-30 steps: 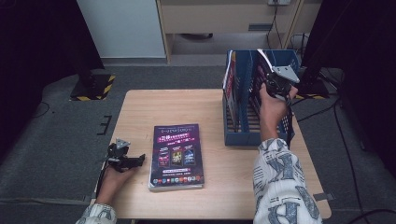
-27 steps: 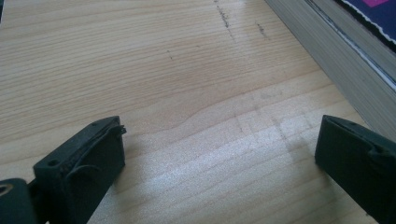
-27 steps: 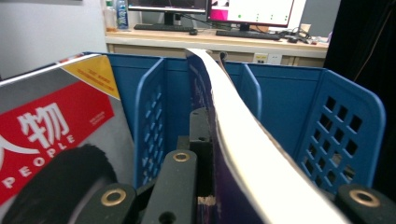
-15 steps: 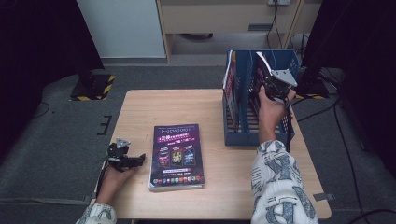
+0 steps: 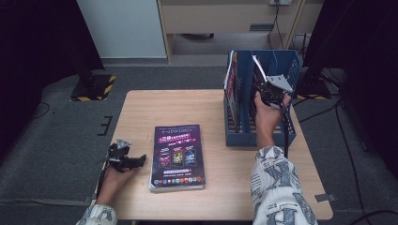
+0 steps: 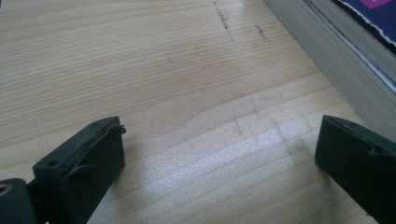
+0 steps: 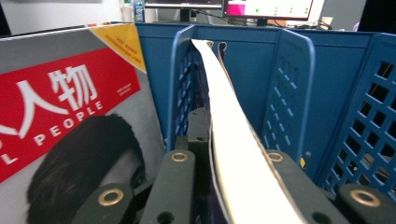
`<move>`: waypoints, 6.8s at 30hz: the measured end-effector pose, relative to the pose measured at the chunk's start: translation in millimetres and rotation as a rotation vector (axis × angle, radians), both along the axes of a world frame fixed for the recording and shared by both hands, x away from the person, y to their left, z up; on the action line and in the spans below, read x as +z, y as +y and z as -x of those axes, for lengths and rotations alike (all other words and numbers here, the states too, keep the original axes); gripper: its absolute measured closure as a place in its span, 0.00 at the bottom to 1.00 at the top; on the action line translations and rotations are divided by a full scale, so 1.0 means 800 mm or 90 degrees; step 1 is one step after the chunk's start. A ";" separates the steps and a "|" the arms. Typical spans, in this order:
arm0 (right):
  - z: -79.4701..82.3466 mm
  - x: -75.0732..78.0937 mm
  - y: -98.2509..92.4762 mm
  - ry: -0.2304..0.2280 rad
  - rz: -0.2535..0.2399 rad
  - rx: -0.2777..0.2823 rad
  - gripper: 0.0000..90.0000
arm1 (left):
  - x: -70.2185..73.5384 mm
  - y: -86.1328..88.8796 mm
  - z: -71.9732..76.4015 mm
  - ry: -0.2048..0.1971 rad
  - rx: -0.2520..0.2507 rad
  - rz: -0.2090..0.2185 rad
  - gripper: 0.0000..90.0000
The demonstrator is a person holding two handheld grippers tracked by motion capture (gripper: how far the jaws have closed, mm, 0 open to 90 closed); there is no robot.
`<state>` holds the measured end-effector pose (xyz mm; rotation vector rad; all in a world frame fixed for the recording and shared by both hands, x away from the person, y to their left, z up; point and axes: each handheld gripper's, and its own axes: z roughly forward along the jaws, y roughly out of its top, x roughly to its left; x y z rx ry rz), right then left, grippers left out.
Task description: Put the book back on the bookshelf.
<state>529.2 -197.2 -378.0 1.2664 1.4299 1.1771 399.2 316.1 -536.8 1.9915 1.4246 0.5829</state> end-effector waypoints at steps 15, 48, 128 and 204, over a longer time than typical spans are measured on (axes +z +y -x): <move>0.002 0.001 0.010 0.011 -0.037 0.038 0.65 | 0.000 0.000 0.000 0.000 0.000 0.000 0.01; 0.053 -0.002 0.006 0.074 -0.039 0.090 0.22 | 0.000 -0.001 0.001 0.002 0.009 -0.003 0.00; 0.172 -0.125 0.152 0.192 0.078 0.432 0.23 | 0.036 -0.021 0.026 -0.054 -0.069 0.075 0.10; 0.152 -0.200 0.166 0.387 -0.023 0.515 0.08 | 0.029 -0.094 0.022 -0.025 -0.234 0.054 0.44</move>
